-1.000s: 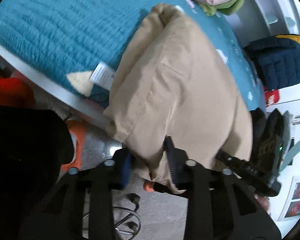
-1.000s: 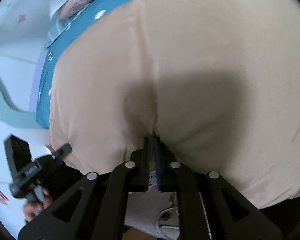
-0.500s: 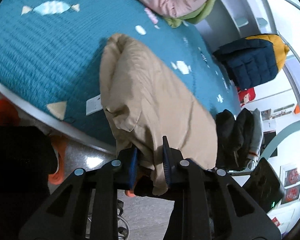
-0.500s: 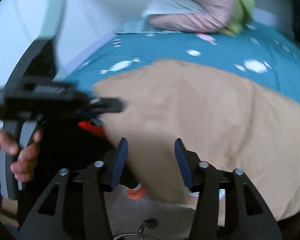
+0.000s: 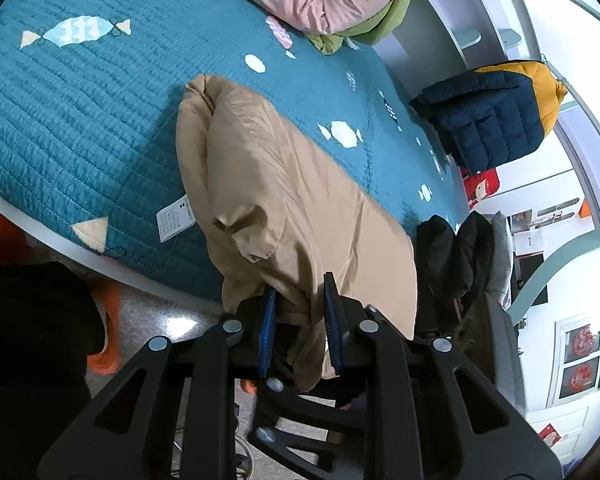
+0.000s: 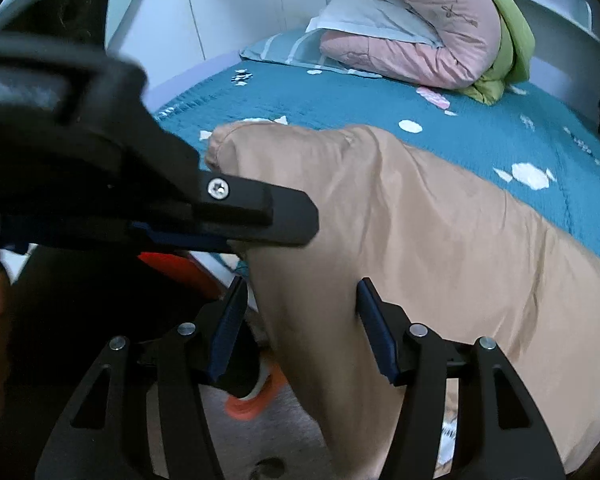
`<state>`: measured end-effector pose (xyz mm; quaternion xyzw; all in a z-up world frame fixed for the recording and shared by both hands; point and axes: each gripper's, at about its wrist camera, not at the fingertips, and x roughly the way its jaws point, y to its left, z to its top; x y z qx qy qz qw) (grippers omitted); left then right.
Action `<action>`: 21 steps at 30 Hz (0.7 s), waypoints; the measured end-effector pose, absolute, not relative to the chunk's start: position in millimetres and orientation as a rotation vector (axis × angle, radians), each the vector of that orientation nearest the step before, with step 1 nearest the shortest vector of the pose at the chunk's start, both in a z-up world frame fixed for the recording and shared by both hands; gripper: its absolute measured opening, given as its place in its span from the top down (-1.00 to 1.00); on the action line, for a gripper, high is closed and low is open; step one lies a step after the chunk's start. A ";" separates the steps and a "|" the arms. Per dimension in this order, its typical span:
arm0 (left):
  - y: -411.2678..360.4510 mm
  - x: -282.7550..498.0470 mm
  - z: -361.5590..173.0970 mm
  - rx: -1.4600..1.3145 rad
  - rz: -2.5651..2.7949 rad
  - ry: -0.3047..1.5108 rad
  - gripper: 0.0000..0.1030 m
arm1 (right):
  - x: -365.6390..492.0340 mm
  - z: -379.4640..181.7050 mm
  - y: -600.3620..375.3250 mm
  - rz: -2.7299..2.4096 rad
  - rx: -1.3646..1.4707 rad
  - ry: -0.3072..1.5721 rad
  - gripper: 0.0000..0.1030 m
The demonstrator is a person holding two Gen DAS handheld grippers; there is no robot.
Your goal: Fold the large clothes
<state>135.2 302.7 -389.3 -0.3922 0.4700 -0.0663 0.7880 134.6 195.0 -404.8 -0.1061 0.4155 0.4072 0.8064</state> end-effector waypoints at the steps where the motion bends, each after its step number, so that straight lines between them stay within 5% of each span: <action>1: 302.3 135.8 -389.1 -0.843 -0.142 1.014 0.59 | 135.3 -404.6 195.4 0.860 -0.213 0.893 0.12; 4: 301.8 135.7 -389.3 -0.847 -0.144 1.013 0.60 | 138.9 -404.6 194.6 0.825 -0.199 0.914 0.61; 6: 299.5 137.5 -387.1 -0.855 -0.160 1.008 0.60 | 141.1 -402.3 192.2 0.820 -0.202 0.919 0.71; 9: 295.2 137.0 -374.7 -0.871 -0.216 0.972 0.58 | 148.2 -396.2 180.8 0.804 -0.129 0.940 0.75; 16: 311.9 115.0 -324.5 -0.900 -0.292 0.718 0.11 | 176.9 -371.7 122.3 0.762 0.216 1.015 0.76; 21: 320.4 141.9 -366.5 -0.749 0.041 0.994 0.10 | 187.9 -353.7 74.7 0.724 0.425 1.012 0.76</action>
